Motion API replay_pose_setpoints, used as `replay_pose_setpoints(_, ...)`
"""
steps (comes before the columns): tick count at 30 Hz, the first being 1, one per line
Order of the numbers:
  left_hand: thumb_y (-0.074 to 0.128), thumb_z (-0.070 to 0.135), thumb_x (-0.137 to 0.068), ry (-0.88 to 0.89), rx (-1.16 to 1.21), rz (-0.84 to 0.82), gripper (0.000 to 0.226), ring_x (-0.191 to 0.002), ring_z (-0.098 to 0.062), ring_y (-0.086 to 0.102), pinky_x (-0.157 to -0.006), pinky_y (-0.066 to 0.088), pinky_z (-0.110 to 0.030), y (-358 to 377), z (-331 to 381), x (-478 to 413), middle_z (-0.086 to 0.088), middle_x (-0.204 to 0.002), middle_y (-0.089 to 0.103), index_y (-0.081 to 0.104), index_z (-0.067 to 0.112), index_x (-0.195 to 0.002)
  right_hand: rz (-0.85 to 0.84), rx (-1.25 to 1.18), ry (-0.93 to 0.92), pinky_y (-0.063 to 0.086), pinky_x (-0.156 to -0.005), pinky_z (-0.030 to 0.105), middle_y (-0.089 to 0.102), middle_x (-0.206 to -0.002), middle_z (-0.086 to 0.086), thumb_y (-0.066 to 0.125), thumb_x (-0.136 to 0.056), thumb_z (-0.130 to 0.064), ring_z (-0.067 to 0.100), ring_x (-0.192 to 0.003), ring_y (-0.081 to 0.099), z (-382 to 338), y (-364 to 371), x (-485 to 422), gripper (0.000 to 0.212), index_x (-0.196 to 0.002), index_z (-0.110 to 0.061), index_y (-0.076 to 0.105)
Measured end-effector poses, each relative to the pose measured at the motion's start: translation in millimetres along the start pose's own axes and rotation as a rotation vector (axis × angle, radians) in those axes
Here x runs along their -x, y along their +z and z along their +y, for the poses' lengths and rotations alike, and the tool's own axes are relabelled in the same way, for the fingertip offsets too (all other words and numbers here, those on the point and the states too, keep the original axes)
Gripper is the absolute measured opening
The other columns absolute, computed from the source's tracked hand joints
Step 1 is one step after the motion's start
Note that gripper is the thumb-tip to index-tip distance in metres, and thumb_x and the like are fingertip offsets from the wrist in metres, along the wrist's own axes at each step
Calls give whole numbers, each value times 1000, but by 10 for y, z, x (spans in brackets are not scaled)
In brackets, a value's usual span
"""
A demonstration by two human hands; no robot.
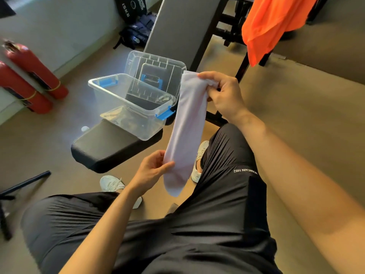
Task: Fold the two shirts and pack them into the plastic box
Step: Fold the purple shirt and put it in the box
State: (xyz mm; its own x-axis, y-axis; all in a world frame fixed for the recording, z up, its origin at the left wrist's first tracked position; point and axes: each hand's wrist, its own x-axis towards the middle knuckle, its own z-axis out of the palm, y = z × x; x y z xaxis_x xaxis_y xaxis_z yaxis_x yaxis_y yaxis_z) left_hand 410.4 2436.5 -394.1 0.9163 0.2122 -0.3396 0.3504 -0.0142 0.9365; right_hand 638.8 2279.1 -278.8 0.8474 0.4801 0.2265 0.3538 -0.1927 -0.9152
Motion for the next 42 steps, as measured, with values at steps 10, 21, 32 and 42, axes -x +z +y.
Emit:
replay_pose_setpoints(10, 66, 19, -93, 0, 20, 101, 22, -93, -12, 70, -82, 55, -25, -419, 234, 506, -4, -100, 76, 70, 9, -112, 106, 71, 183, 57, -96, 41, 71, -112, 3, 52, -91, 1, 20, -108, 68, 546, 317, -65, 35, -119, -9, 71)
replay_pose_setpoints(21, 64, 11, -93, 124, 60, 189, 30, -95, -20, 65, -88, 54, -34, -729, 679, 660, -10, -104, 71, 63, 4, -123, -28, -49, 560, 59, -94, 45, 65, -120, 15, 62, -95, -6, 31, -111, 65, 1064, 720, 388, 40, -135, -8, 59)
replay_pose_setpoints(32, 67, 11, -89, 65, 161, 126, 53, -122, -33, 62, -97, 55, -43, -631, 852, 498, -18, -133, 64, 54, 15, -139, -462, -284, 366, 48, -97, 20, 57, -130, -17, 65, -87, -51, 1, -121, 56, 289, 930, 1580, 74, -152, -46, 29)
replay_pose_setpoints(42, 62, 1, -91, -41, 292, 51, 67, -119, -38, 66, -95, 56, -52, -417, 742, 552, -19, -132, 66, 45, 30, -149, -370, -350, 236, 54, -96, 22, 55, -139, -13, 74, -89, -11, 6, -121, 60, 214, 953, 1466, 87, -153, -44, 26)
